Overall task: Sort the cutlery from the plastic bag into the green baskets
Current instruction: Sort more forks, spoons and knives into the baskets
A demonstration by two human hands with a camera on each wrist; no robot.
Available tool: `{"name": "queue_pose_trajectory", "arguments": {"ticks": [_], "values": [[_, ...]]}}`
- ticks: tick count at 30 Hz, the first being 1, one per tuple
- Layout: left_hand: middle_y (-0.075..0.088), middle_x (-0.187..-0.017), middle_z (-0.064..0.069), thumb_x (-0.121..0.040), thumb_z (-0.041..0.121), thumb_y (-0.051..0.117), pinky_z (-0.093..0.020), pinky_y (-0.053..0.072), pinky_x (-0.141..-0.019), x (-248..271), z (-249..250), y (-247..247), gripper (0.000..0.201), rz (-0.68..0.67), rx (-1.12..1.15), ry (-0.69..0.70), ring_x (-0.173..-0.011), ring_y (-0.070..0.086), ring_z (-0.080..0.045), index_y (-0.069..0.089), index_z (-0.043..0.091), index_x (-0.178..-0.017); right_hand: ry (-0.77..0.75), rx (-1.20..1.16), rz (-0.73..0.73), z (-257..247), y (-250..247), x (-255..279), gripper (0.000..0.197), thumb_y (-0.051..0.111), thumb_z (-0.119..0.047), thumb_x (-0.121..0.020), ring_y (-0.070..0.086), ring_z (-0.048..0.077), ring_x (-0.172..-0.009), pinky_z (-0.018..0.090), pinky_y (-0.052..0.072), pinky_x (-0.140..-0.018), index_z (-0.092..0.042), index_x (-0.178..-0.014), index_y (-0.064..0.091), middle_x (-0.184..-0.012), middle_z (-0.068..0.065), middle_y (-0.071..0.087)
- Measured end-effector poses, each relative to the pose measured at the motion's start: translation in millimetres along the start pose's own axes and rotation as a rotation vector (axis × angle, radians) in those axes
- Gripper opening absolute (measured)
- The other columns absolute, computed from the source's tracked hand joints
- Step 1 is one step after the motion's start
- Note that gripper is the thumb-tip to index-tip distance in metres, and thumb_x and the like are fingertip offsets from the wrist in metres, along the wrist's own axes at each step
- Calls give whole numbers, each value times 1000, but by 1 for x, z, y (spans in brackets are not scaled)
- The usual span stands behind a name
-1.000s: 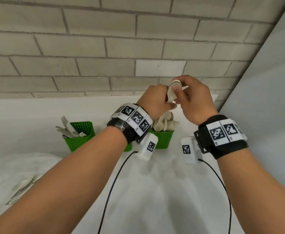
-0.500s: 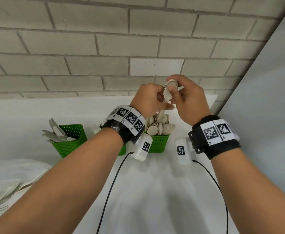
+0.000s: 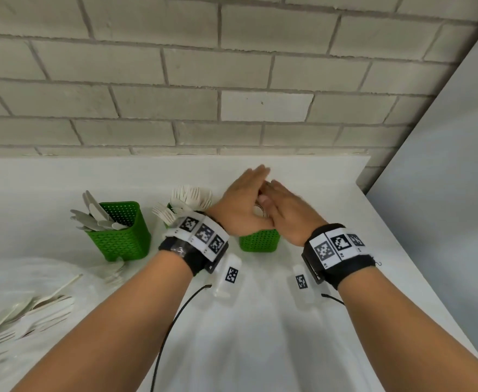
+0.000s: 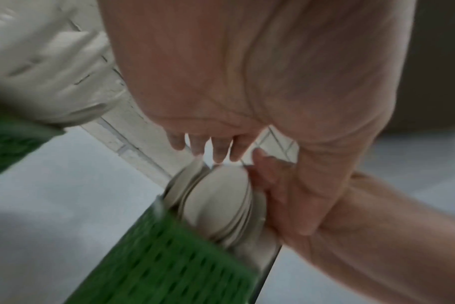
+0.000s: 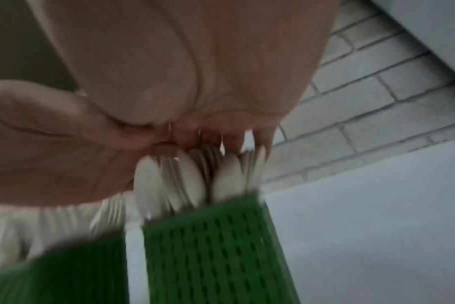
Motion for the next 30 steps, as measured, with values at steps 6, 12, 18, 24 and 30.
{"name": "queue_pose_trajectory", "arguments": {"ticks": [6, 12, 18, 24, 30], "values": [[14, -162, -14, -85, 12, 60, -38, 15, -122, 3, 3, 14, 90, 95, -187, 1, -150, 12, -26, 4, 5, -155, 69, 104, 6, 5, 12, 8, 57, 23, -33, -104, -3, 14, -150, 35, -2, -122, -19, -156, 4, -163, -3, 7], [17, -161, -9, -80, 29, 78, -34, 18, -120, 51, 14, -19, 107, 171, 20, -72, -148, 17, -23, 5, 12, -156, 107, 31, 90, -23, -16, 8, 57, 32, -37, -102, 12, 22, -149, 42, 3, -122, -13, -153, 21, -159, 7, 26], [48, -140, -1, -86, 27, 74, -30, 43, -104, 179, -34, -101, 62, 387, 138, -182, -124, 51, -14, 45, 16, -140, -209, -404, 339, -147, -23, 27, 30, 59, -17, -94, 57, 9, -105, 23, 45, -90, -17, -124, 56, -112, 0, 63], [55, -129, -3, -80, 29, 78, -40, 38, -106, 339, -140, -179, 17, 520, -293, -545, -123, 50, -23, 69, 30, -94, -426, -415, -155, -275, 93, 33, 15, 58, -17, -95, 59, -5, -91, 7, 43, -81, -20, -108, 64, -98, -13, 66], [-1, -163, -10, -73, 57, 77, -48, 21, -118, 427, -222, -160, 80, 364, -265, -942, -148, 12, -36, 43, 41, -143, -470, 133, -425, -345, 219, 7, 34, 56, -29, -94, 54, 24, -113, 33, 43, -94, -16, -125, 53, -125, 5, 57]]}}
Point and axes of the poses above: each hand's wrist, its own x-axis away from the middle knuckle, its own y-axis out of the palm, z = x × y, the point moved 10 cm from there along -x, towards the middle knuckle
